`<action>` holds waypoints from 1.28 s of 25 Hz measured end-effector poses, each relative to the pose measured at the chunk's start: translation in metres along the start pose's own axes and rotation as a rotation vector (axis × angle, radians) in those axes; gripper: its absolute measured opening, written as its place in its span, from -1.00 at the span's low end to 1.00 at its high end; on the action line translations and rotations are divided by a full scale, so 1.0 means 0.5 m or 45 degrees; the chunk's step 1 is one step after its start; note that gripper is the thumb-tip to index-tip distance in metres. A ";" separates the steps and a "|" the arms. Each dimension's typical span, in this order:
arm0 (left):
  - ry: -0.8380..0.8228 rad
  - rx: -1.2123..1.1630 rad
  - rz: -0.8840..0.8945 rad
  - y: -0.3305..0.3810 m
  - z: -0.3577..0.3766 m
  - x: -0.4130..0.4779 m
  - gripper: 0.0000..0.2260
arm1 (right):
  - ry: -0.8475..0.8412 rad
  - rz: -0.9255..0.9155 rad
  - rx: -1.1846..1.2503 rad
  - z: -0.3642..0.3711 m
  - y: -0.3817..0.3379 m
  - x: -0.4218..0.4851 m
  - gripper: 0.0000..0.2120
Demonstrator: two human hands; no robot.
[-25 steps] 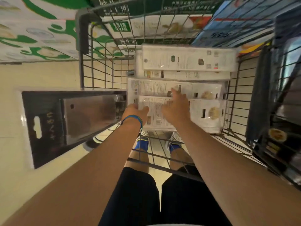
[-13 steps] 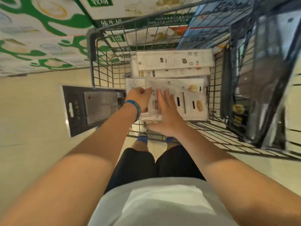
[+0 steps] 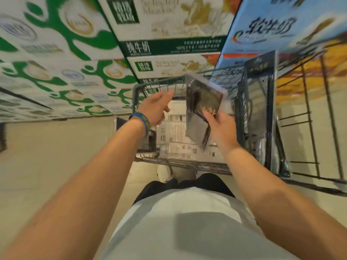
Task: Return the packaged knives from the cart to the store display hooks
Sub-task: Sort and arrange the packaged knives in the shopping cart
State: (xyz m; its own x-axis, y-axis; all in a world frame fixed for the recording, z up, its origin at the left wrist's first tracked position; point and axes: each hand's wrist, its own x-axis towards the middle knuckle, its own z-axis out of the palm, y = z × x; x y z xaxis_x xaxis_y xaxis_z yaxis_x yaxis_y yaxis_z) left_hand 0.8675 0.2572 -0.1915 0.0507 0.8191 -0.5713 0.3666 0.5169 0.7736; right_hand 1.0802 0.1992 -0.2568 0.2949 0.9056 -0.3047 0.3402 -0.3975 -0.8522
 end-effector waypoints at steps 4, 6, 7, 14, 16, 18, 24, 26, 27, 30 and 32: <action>0.140 0.012 0.073 0.047 0.009 -0.014 -0.70 | -0.032 0.032 0.278 -0.064 -0.108 0.040 -0.84; 0.162 0.039 0.152 0.079 0.027 -0.022 -0.65 | -0.015 -0.018 0.374 -0.088 -0.171 0.056 -0.85; 0.143 0.037 0.208 0.093 0.036 -0.025 -0.62 | 0.003 -0.050 0.514 -0.100 -0.204 0.062 -0.89; 0.325 0.120 0.495 0.145 0.102 -0.061 -0.40 | 0.158 0.217 1.304 -0.202 -0.328 0.097 -0.48; 0.366 0.183 0.550 0.165 0.106 -0.063 -0.38 | 0.151 0.297 1.277 -0.221 -0.334 0.094 -0.55; 0.384 0.236 0.565 0.181 0.107 -0.065 -0.43 | 0.147 0.314 1.291 -0.233 -0.334 0.093 -0.65; 0.471 0.420 0.653 0.212 0.085 -0.072 -0.39 | 0.026 0.337 1.156 -0.277 -0.341 0.077 -0.63; 0.566 0.718 0.764 0.238 0.049 -0.073 -0.42 | 0.110 0.220 0.667 -0.304 -0.333 0.068 -0.49; 0.606 0.881 0.812 0.254 0.030 -0.076 -0.42 | 0.252 0.052 0.313 -0.314 -0.329 0.062 -0.38; 0.619 1.327 0.918 0.308 -0.021 -0.087 -0.41 | 0.473 -0.829 -0.542 -0.307 -0.359 0.027 -0.28; 0.567 1.624 0.993 0.353 -0.042 -0.103 -0.40 | 0.265 -1.117 -0.961 -0.269 -0.380 0.024 -0.32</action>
State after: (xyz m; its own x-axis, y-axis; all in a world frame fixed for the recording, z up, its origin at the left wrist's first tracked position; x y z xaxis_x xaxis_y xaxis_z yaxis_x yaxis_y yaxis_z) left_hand 0.9101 0.3115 -0.0197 0.4122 0.8989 0.1486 0.9107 -0.4114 -0.0380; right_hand 1.1391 0.2657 -0.0415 -0.1869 0.8990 0.3961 0.9217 0.3000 -0.2460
